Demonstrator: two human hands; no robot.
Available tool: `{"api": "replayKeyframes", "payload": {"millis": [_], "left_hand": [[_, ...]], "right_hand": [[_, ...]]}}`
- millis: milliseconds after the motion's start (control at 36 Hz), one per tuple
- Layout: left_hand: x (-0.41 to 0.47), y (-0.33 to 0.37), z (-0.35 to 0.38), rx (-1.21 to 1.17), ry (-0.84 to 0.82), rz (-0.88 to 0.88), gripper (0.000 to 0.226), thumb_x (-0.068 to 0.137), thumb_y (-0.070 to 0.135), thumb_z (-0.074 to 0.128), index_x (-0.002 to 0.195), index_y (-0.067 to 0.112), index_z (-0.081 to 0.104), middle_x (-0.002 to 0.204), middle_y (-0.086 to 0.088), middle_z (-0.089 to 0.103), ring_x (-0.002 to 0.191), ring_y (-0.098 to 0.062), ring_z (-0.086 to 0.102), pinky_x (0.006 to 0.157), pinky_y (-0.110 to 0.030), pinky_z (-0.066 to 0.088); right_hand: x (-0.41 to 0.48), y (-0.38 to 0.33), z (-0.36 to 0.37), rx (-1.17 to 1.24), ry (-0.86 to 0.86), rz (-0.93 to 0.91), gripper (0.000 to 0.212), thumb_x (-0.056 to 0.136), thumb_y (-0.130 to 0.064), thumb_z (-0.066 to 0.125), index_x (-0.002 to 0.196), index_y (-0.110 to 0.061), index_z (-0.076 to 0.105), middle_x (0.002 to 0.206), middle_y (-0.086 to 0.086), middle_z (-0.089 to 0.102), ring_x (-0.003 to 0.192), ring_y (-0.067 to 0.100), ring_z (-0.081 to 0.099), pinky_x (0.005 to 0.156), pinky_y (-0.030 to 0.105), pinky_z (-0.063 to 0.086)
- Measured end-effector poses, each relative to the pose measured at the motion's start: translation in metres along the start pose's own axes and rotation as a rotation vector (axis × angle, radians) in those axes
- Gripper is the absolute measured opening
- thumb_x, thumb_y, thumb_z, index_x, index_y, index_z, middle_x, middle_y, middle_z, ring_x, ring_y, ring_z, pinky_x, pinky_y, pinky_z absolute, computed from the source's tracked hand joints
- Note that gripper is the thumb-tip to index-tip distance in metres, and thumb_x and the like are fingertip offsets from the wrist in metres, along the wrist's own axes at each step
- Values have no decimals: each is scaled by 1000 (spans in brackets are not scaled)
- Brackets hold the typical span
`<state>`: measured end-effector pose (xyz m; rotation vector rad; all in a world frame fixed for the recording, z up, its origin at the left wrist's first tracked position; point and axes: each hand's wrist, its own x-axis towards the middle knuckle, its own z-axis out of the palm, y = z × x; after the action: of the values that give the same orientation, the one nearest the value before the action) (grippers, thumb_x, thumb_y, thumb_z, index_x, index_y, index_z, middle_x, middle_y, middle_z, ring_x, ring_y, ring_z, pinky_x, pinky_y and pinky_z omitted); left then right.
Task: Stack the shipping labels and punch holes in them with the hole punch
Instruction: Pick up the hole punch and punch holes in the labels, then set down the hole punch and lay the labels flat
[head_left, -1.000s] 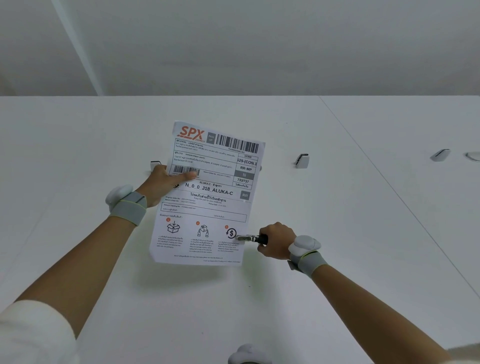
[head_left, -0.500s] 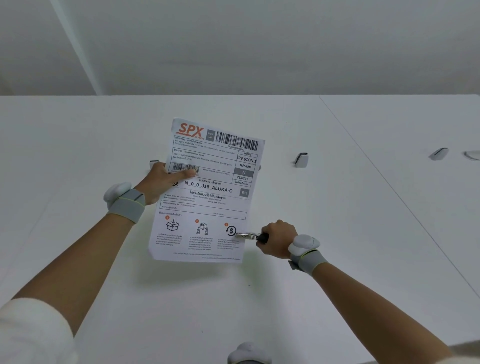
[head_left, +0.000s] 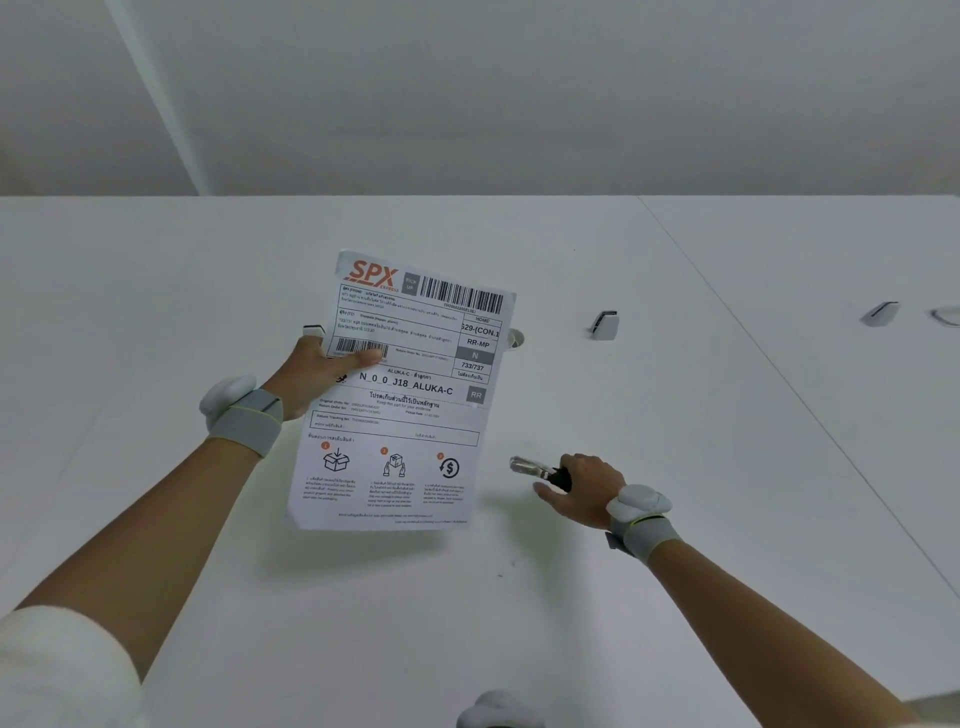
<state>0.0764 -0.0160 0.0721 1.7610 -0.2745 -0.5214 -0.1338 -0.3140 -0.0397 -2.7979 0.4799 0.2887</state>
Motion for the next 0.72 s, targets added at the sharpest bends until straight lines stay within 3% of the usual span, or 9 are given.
{"api": "replayKeyframes", "payload": {"millis": [111, 194, 333, 444, 528, 722], "left_hand": [[-1, -7, -2, -7, 28, -11, 24, 77, 24, 75, 99, 17, 69, 78, 11, 77, 73, -10, 74, 63, -25, 60], [-3, -11, 0, -25, 42, -15, 31, 78, 23, 74, 107, 12, 68, 80, 10, 77, 74, -10, 74, 60, -22, 58], [-6, -16, 8, -65, 46, -17, 41, 80, 19, 72, 118, 8, 63, 96, 3, 73, 77, -7, 73, 63, -21, 58], [-5, -20, 16, -89, 47, -40, 44, 81, 19, 71, 122, 6, 61, 108, -8, 70, 89, -15, 70, 70, -25, 58], [-7, -24, 22, -101, 42, -57, 39, 82, 19, 70, 119, 6, 62, 107, -11, 70, 87, -15, 69, 69, -25, 58], [-11, -31, 34, -134, 36, -96, 34, 83, 18, 68, 114, 5, 65, 104, -13, 70, 90, -23, 69, 90, -39, 52]], "right_hand": [[0, 18, 11, 38, 34, 203, 56, 86, -64, 36, 100, -12, 49, 109, 10, 57, 100, 31, 55, 81, 40, 43], [-2, 28, 19, 16, 66, 319, 53, 90, -59, 33, 109, -11, 46, 118, 14, 54, 112, 33, 51, 88, 44, 41], [-7, 41, 27, -40, 115, 447, 47, 93, -52, 33, 113, -11, 45, 119, 14, 52, 112, 31, 51, 88, 43, 42], [-10, 46, 30, -81, 137, 508, 45, 94, -48, 36, 115, -10, 44, 120, 14, 50, 111, 31, 49, 88, 42, 43], [-10, 51, 31, -84, 75, 530, 39, 94, -42, 40, 117, -10, 41, 121, 13, 46, 113, 30, 47, 87, 41, 43], [-9, 56, 30, 12, -23, 595, 42, 94, -39, 43, 120, -6, 40, 127, 17, 42, 117, 34, 44, 93, 40, 41]]}}
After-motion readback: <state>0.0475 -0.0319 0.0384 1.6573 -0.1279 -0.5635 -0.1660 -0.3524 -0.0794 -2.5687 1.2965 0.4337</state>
